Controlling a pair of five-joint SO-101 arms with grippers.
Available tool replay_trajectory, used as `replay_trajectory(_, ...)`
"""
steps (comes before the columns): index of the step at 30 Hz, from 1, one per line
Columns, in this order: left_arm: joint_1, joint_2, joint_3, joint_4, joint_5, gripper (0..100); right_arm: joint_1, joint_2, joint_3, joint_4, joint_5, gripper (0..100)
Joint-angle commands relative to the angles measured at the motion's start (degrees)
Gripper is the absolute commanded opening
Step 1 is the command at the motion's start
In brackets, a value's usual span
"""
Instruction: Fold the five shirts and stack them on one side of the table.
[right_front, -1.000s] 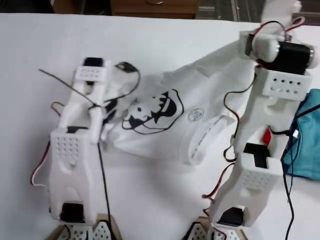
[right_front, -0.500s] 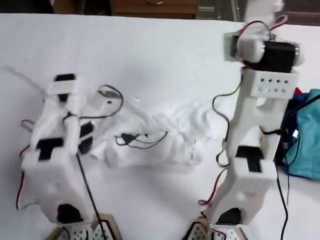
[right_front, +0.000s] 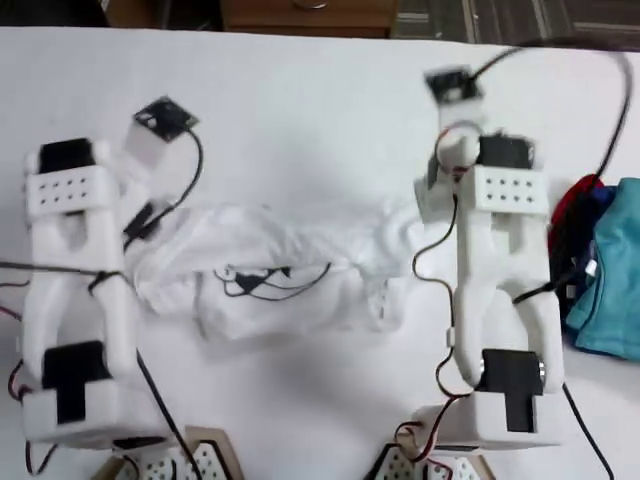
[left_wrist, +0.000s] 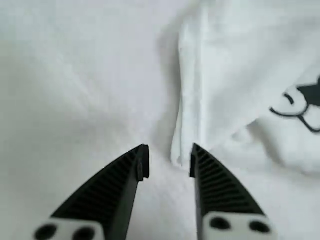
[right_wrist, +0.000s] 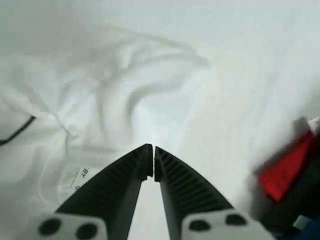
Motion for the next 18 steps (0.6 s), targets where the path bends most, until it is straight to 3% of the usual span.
replay_trajectory(1,2.9,5.01,-2.86,-3.34,1.23,23,0.66,-2.33,5.45,-2.95,2.37,2.4)
replay_trajectory(9,9.14,25.32,-25.71,-1.49,4.92,23,0.57,-2.33,12.31,-8.31,2.64,19.3)
replay_trajectory(14,14.33,38.77,-42.59,3.08,4.75,23,0.13,-2.68,16.35,-11.03,3.78,17.2)
replay_trajectory(18,16.88,48.44,-53.49,10.99,0.26,23,0.4,-2.77,16.97,-11.47,3.96,15.0)
